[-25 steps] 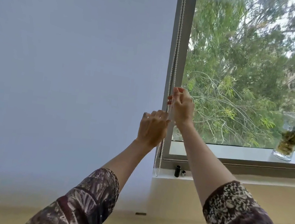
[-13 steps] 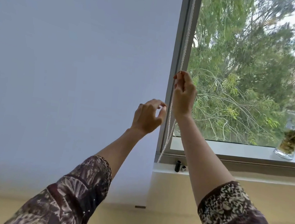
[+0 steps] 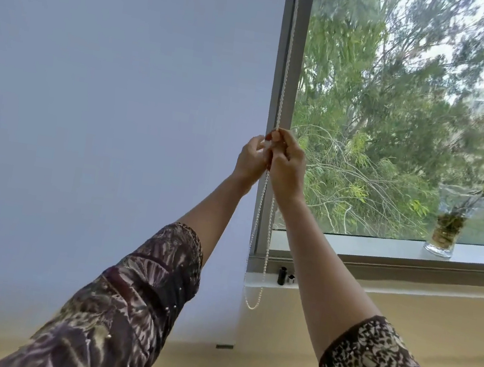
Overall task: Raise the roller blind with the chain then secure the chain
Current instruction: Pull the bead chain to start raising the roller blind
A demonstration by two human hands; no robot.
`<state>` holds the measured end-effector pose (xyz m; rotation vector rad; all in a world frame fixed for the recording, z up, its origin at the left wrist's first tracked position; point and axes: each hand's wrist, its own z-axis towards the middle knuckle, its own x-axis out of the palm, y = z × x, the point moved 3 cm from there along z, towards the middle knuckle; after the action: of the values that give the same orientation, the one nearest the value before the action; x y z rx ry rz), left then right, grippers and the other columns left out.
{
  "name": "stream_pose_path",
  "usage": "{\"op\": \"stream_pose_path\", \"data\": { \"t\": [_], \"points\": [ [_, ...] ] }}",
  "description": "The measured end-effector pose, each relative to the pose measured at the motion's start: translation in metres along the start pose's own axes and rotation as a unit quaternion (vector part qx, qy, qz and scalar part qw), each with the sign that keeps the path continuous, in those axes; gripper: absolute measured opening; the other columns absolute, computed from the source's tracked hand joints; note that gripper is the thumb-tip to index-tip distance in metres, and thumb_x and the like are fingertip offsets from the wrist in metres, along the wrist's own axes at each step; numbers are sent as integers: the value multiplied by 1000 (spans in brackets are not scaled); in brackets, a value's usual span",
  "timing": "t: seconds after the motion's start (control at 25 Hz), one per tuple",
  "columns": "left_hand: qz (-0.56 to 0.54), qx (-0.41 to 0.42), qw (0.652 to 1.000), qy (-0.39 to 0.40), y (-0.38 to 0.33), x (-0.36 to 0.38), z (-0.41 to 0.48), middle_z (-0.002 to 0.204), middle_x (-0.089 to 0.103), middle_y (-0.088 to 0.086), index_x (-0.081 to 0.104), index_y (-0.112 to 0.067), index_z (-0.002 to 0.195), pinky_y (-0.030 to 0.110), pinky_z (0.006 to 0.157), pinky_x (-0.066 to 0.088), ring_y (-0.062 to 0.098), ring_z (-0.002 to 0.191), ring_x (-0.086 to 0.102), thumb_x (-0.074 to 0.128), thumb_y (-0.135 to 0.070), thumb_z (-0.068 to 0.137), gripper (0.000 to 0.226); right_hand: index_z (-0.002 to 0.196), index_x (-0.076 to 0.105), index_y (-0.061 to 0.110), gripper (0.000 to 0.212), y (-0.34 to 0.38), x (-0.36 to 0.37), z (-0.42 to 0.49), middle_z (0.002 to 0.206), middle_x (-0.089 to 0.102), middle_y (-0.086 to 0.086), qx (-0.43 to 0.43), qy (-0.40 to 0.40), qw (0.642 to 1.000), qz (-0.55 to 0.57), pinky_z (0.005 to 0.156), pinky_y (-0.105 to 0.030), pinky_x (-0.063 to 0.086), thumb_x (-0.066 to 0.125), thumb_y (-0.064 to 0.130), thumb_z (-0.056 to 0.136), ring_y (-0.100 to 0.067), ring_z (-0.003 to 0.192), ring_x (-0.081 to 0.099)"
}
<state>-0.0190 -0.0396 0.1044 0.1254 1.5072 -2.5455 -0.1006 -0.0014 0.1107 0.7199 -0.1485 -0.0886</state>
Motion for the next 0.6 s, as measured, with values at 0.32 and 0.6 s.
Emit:
{"op": "stream_pose_path", "data": {
  "t": [0.32, 0.6],
  "points": [
    [-154, -119, 971, 139, 15, 9, -11, 116, 70, 14, 64, -8, 122, 53, 107, 42, 30, 112, 65, 14, -63, 96, 79, 112, 63, 5, 21, -10, -28, 4, 104, 65, -12, 48, -21, 996, -65, 75, -47, 60, 57, 14, 93, -34, 89, 69],
    [-188, -132, 954, 194, 27, -8, -11, 113, 72, 13, 67, -7, 113, 54, 108, 38, 27, 112, 66, 3, -87, 75, 110, 118, 61, 5, 29, -1, -2, 29, 103, 72, -12, 58, 20, 992, -107, 84, -29, 55, 61, 17, 91, -21, 92, 69]
  ]
}}
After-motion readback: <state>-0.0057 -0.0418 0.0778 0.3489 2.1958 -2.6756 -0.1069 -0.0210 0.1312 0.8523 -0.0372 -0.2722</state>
